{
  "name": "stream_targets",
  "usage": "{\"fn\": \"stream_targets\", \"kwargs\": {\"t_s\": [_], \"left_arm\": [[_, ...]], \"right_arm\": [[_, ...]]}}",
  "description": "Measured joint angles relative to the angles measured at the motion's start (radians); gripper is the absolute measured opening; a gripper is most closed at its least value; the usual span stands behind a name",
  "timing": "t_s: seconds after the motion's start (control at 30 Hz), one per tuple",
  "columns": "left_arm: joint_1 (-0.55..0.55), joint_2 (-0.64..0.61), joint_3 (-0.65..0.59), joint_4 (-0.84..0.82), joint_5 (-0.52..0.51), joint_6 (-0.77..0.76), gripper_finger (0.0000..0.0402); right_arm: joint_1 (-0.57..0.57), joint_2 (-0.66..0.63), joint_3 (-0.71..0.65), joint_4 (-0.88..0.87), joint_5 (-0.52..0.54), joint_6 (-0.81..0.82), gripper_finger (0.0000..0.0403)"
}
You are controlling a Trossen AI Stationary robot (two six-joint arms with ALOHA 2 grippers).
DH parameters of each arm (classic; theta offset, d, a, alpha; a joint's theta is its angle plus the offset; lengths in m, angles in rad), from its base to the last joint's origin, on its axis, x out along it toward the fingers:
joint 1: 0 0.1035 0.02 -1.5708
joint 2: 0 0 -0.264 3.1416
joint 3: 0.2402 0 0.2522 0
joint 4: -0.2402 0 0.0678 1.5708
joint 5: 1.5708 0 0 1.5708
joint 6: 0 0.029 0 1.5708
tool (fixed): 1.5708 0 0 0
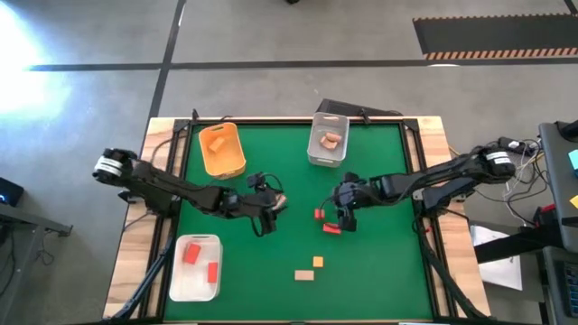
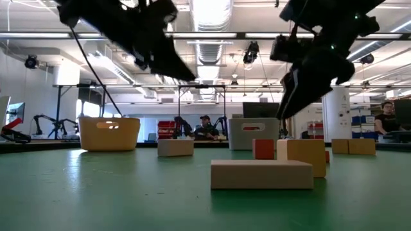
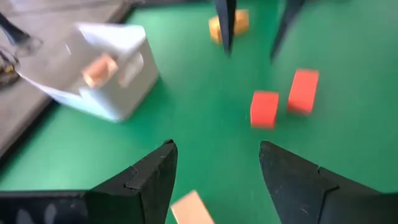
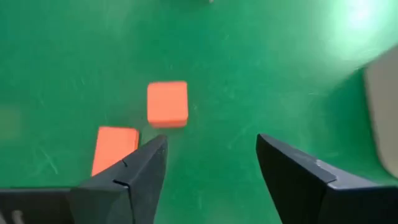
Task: Sort & place blocks by color
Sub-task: Put the orange block into the white bin
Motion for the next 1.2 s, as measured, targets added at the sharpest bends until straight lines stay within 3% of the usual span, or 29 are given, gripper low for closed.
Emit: {"fn": "stream_targets", "kwargs": {"t_s": [0.33,0.6,0.77,0.93,1.2], "left_arm": [[0.0,-0.183,-0.029,0.001,-0.002,0.034,0.0212],[0.0,-0.193,-0.027,0.012,-0.002,0.101,0.0212],[0.0,-0.188,-0.027,0.011,-0.001,0.103,0.0212],[0.0,-0.178,-0.029,0.013,0.002,0.079,0.0212],[-0.01,-0.115,-0.026,0.086,0.011,0.047,0.0212]], "right_arm": [[0.017,0.184,0.051,0.098,-0.052,0.002,0.026],[0.017,0.288,0.098,0.128,-0.067,0.017,0.0244],[0.017,0.325,0.119,0.128,-0.067,0.018,0.0204],[0.017,0.333,0.13,0.132,-0.067,0.012,0.0122],[0.017,0.254,0.118,0.236,-0.068,-0.047,0.0118]]}}
